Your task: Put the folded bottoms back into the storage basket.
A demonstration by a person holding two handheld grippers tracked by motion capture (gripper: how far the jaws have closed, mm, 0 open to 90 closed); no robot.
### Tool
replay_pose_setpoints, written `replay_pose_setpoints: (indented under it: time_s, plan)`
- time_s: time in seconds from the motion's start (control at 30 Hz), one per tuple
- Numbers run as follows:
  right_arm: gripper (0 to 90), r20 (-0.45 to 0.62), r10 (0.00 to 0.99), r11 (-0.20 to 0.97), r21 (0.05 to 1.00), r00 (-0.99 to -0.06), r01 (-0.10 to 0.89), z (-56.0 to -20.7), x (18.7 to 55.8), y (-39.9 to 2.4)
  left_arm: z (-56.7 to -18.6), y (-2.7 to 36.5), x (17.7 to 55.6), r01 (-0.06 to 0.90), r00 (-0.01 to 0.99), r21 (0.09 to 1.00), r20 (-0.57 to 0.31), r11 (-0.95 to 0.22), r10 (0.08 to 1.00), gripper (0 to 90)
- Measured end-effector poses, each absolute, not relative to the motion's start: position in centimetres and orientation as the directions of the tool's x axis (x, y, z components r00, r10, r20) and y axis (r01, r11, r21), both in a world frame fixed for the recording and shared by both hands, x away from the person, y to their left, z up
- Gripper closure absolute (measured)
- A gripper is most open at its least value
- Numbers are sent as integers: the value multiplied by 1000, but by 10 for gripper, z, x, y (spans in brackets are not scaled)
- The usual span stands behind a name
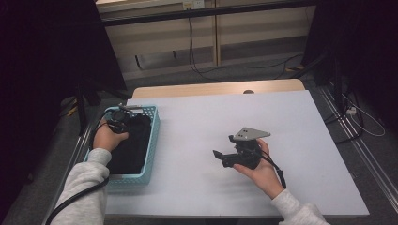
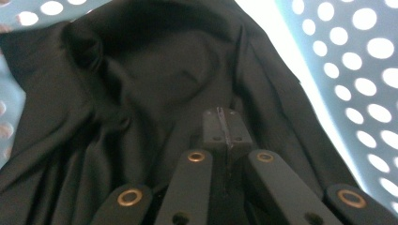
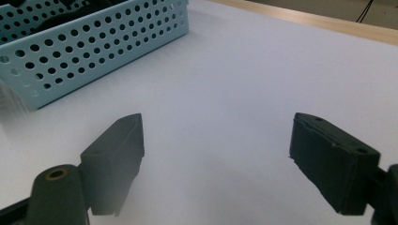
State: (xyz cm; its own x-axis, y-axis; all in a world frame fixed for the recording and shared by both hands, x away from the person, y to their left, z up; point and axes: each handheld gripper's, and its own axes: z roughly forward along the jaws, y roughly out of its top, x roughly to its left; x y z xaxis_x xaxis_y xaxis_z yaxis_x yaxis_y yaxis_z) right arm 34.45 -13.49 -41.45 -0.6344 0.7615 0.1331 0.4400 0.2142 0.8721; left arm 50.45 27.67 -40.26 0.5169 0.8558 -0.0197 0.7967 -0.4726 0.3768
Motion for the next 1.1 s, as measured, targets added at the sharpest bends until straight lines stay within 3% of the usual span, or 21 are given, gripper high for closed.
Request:
replay_pose_setpoints:
  time_s: [0.17, 0.33, 0.43, 0.47, 0.5, 0.53, 0.57, 0.8, 1.1]
  plan:
    - [176, 140, 757, 211, 873, -638, 440, -418, 342, -139, -418, 266, 513, 786, 524, 358, 48, -504, 851, 898]
    - [175, 139, 755, 210, 875, -641, 436, -419, 339, -142, -417, 251, 505, 784, 563, 333, -26, -524, 826, 900]
    - [174, 141, 760, 204, 876, -635, 438, -419, 339, -147, -414, 250, 498, 801, 573, 305, -141, -515, 807, 900]
    - [173, 146, 762, 198, 875, -631, 442, -419, 339, -149, -411, 251, 497, 804, 572, 297, -152, -514, 806, 900]
    - [174, 147, 766, 194, 875, -625, 443, -419, 338, -151, -407, 253, 495, 789, 584, 295, -86, -540, 807, 900]
    - [171, 143, 769, 196, 874, -623, 444, -419, 338, -153, -400, 255, 495, 768, 592, 323, -28, -553, 805, 874]
    - [170, 142, 772, 195, 875, -620, 443, -419, 338, -155, -393, 258, 494, 757, 595, 351, -21, -551, 803, 794]
    - [165, 134, 784, 187, 881, -606, 435, -414, 336, -171, -336, 249, 480, 719, 622, 482, -125, -500, 773, 507]
    - [161, 159, 779, 185, 866, -607, 464, -422, 326, -197, -325, 202, 442, 611, 742, 569, -167, -551, 650, 375]
